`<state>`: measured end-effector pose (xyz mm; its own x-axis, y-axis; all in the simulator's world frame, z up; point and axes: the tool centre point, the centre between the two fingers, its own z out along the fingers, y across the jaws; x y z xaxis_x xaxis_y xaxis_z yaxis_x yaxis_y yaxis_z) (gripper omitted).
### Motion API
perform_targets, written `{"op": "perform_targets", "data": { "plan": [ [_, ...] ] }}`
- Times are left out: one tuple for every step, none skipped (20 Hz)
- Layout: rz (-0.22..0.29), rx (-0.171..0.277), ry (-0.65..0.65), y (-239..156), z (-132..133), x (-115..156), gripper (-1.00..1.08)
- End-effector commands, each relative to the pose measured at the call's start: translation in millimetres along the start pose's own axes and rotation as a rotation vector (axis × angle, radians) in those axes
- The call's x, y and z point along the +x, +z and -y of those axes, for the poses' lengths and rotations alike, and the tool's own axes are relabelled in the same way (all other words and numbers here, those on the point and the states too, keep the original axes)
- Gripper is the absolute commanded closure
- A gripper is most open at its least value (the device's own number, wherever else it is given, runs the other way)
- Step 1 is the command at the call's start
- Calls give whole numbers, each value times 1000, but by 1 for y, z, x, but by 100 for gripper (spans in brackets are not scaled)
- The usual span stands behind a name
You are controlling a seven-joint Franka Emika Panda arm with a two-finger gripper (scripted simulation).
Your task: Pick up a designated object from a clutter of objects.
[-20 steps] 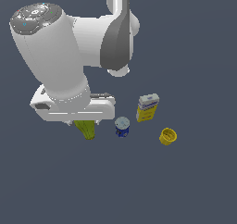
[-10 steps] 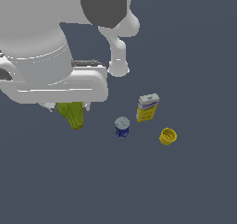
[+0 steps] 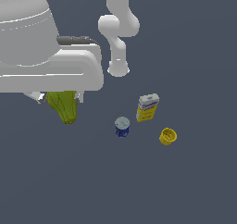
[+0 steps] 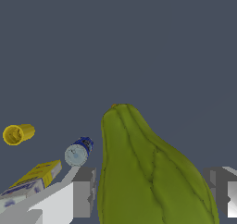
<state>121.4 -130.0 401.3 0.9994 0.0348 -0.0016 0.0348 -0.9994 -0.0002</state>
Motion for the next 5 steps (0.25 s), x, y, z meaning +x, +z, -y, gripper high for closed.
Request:
{"op": "perform_targets", "data": {
  "plan": [
    [-2, 0, 0, -6, -1, 1, 108],
    [-2, 0, 0, -6, -1, 1, 108],
    [-2, 0, 0, -7, -1, 2, 108],
    [-2, 0, 0, -7, -1, 2, 108],
    [-2, 0, 0, -7, -1, 2, 108]
  ]
}}
